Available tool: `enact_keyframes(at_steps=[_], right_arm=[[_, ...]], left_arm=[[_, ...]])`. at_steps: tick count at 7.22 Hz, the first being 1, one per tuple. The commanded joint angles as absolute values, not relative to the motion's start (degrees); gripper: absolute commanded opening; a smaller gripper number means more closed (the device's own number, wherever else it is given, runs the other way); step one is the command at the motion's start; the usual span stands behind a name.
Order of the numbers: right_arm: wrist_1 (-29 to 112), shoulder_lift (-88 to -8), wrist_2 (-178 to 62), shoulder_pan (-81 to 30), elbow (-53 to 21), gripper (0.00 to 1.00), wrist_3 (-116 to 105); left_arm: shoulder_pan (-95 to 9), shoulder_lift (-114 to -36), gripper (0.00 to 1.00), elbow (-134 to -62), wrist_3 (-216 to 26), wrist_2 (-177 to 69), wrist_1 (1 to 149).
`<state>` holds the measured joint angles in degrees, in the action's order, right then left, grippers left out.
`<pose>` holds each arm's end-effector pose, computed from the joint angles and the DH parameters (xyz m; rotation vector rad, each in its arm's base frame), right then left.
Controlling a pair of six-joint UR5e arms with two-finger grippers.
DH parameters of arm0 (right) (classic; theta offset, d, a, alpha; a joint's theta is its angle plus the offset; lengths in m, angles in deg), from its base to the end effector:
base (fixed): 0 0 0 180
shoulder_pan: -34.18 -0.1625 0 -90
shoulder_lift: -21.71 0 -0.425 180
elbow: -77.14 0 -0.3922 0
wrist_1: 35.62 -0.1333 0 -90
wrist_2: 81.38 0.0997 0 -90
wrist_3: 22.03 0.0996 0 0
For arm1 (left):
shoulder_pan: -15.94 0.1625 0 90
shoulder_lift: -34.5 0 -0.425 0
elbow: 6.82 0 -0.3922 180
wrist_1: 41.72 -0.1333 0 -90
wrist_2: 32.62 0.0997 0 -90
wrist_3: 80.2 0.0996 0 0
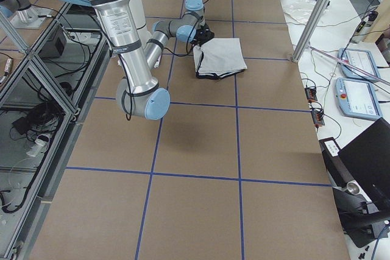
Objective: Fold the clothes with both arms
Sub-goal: 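Lift the near edge with both grippers and fold it away from the robot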
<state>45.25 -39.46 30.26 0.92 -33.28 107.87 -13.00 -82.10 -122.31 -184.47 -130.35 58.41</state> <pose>-0.4421 -0.4055 0.2013 -0.4193 -1.0270 0.9586 0.4365 -0.3784 0.1909 0.0183 1.1097 -0.6037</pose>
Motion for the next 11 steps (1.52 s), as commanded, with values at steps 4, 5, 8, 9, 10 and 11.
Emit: enact_keyframes(at_steps=[4, 5, 8, 9, 10, 11], right_arm=[[34.1, -28.3, 31.0, -4.7, -6.7, 0.99, 99.4], [27.8, -24.5, 31.6, -8.1, 2.3, 1.0, 92.0], [27.8, -22.1, 45.2, -22.0, 12.8, 1.0, 68.1], [27.7, -23.5, 45.1, -22.2, 13.0, 1.0, 63.3], [28.1, -25.3, 45.0, -24.1, 13.0, 1.0, 56.7], [28.2, -28.1, 45.1, -26.4, 12.8, 1.0, 49.2]], left_arm=[[-23.2, -89.0, 0.27, -93.5, -175.6, -130.7, 78.5], [-25.8, -90.7, 0.51, -87.9, -170.0, -130.7, 82.0], [-30.5, -90.8, 0.58, -86.4, -163.4, -131.1, 83.2], [-30.6, -90.5, 0.58, -86.9, -158.7, -131.4, 83.2], [-31.7, -89.5, 0.59, -87.7, -149.8, -135.7, 83.0], [-34.3, -86.2, 0.61, -90.3, -140.6, -140.1, 83.0]])
